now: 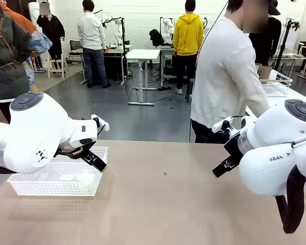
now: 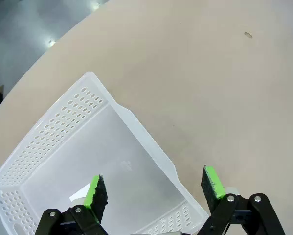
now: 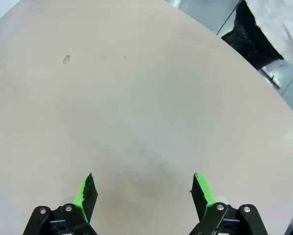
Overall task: Clean and organize the cups into the basket.
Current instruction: Pick up the Organizing basket and move it to the center of the table, then pick up the Reusable plastic cup from the right side of the table and place it inside the Organizing basket.
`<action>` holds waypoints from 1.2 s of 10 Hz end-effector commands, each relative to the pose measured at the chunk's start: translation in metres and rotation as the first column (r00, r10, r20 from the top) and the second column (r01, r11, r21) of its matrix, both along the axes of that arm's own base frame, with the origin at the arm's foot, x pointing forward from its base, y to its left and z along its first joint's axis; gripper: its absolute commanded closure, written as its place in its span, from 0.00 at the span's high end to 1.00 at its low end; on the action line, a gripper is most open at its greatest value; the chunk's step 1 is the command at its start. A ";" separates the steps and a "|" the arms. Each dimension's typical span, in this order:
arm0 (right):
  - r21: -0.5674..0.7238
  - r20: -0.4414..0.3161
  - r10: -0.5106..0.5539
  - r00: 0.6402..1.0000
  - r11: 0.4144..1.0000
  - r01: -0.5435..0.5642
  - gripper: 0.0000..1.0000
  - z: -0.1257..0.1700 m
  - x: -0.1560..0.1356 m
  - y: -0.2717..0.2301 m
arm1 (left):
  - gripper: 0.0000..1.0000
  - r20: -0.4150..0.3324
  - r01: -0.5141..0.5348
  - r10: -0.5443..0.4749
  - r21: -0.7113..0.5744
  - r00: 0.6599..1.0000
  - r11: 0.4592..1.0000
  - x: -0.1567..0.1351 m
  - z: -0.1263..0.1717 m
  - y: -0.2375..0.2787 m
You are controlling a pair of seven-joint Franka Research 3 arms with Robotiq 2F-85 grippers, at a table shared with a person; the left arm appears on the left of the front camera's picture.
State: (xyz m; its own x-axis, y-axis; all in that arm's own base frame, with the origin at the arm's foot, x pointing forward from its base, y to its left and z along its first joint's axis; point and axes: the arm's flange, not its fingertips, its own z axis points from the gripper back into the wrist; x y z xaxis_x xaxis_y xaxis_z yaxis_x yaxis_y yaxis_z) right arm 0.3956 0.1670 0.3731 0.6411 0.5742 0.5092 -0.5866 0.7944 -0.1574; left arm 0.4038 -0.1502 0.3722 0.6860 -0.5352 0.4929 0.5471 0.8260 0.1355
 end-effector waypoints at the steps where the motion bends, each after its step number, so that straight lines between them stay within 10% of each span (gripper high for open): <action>1: 0.000 0.000 0.000 1.000 1.000 0.000 1.00 0.000 0.000 0.000 | 1.00 0.000 0.000 0.000 0.000 1.000 1.000 0.000 0.000 0.000; 12: 0.000 0.000 0.000 1.000 1.000 0.000 1.00 0.000 0.000 0.000 | 1.00 0.000 0.000 0.000 0.000 1.000 1.000 0.000 0.000 0.000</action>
